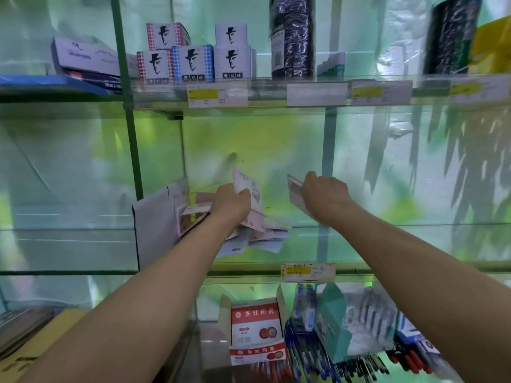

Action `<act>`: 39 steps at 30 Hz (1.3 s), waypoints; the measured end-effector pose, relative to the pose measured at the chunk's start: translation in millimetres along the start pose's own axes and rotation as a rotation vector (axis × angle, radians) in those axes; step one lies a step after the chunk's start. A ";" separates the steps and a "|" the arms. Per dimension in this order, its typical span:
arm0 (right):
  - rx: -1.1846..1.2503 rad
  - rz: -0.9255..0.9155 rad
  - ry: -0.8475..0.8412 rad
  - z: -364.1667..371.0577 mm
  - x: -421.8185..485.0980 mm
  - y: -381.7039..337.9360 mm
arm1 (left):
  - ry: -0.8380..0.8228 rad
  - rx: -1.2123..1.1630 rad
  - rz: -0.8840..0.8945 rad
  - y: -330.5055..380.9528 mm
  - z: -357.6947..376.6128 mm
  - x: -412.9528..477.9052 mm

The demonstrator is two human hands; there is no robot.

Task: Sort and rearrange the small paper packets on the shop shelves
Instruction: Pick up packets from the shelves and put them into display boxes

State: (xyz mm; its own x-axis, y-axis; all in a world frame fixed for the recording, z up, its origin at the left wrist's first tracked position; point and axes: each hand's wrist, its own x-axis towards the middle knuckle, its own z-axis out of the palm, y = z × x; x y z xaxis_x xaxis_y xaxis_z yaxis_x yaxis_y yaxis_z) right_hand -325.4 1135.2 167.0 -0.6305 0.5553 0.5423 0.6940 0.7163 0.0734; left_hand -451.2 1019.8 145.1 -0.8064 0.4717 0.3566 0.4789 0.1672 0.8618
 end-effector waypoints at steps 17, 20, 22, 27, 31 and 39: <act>0.369 0.253 0.057 -26.7 -65.5 42.6 | -0.272 -0.134 0.115 35.3 51.3 -54.6; 0.304 0.271 0.047 -36.6 -86.5 63.3 | -0.288 -0.075 0.170 51.3 66.6 -71.7; 0.272 0.298 0.038 -42.9 -103.0 80.6 | -0.319 -0.037 0.200 62.7 79.1 -86.5; 0.206 0.359 0.016 -61.5 -155.3 127.4 | -0.410 0.038 0.257 92.4 116.3 -135.1; 0.164 0.434 -0.045 -73.4 -205.7 165.6 | -0.498 0.130 0.284 113.3 147.8 -183.2; 0.088 0.629 -0.161 -85.3 -321.9 235.5 | -0.665 0.386 0.427 128.7 220.5 -294.5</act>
State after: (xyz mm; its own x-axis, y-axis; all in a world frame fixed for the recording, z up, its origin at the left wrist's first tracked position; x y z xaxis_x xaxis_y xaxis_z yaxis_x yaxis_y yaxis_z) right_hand 70.6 1089.0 81.1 -0.1625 0.9310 0.3267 0.9205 0.2623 -0.2896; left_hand -75.5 1093.4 71.5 -0.2199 0.9474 0.2325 0.8744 0.0857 0.4776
